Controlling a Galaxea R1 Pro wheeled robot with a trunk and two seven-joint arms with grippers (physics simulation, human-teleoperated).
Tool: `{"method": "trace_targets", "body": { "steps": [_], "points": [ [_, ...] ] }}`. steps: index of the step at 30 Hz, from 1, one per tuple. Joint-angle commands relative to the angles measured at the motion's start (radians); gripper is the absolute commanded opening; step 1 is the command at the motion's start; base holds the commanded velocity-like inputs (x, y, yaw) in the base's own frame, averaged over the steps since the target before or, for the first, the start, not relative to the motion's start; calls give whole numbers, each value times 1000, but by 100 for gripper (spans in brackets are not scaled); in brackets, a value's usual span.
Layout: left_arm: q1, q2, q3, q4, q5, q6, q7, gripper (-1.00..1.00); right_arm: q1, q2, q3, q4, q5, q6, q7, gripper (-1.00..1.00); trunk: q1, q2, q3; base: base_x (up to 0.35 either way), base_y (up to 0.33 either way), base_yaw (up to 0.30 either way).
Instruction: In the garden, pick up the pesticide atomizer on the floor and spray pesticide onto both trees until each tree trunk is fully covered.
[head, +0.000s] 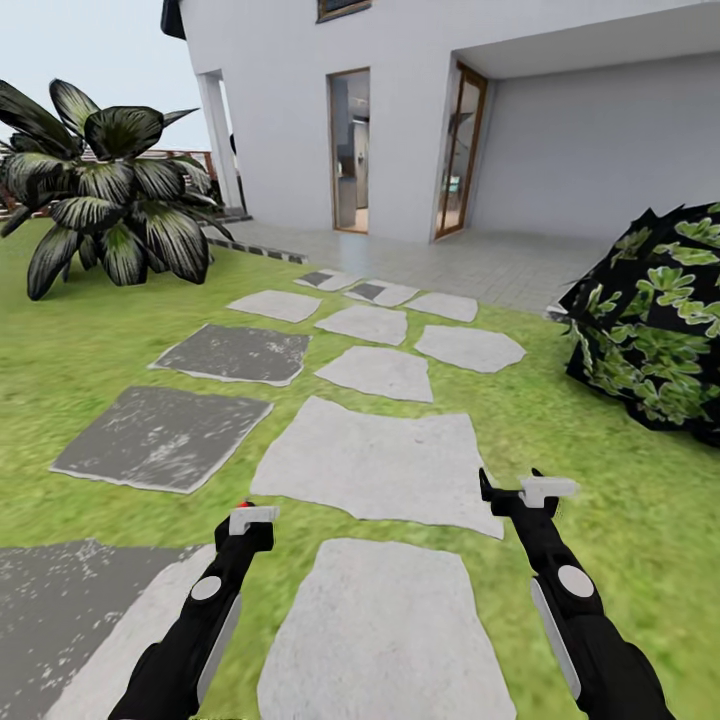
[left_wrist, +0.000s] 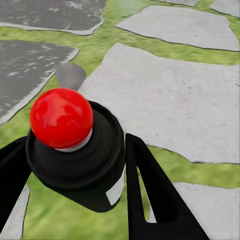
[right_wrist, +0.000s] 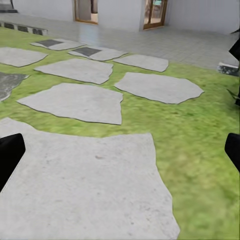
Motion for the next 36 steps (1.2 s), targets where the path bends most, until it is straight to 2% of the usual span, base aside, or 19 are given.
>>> {"method": "trace_targets", "body": {
  "steps": [1,17,33,35,36],
  "points": [
    [0,0,0,0,0,0,0,-100,0,0,0,0,0,0,0,100,0,0,1,0,0,195],
    [0,1,1,0,-1,0,0,-100,0,1,0,0,-2,0,-1,100,0,0,16,0,12,238],
    [0,2,2,0,1,-2,0,-100,0,2,1,1,-2,0,-1,100,0,0,29,0,289,246],
    [0,1,2,0,1,-3,0,-100,0,2,1,19,-2,-1,-1,100,0,0,31,0,304,246],
    [0,1,2,0,1,-4,0,-100,0,3,2,58,-4,-4,-1,100,0,0,32,0,304,246]
  ]
}}
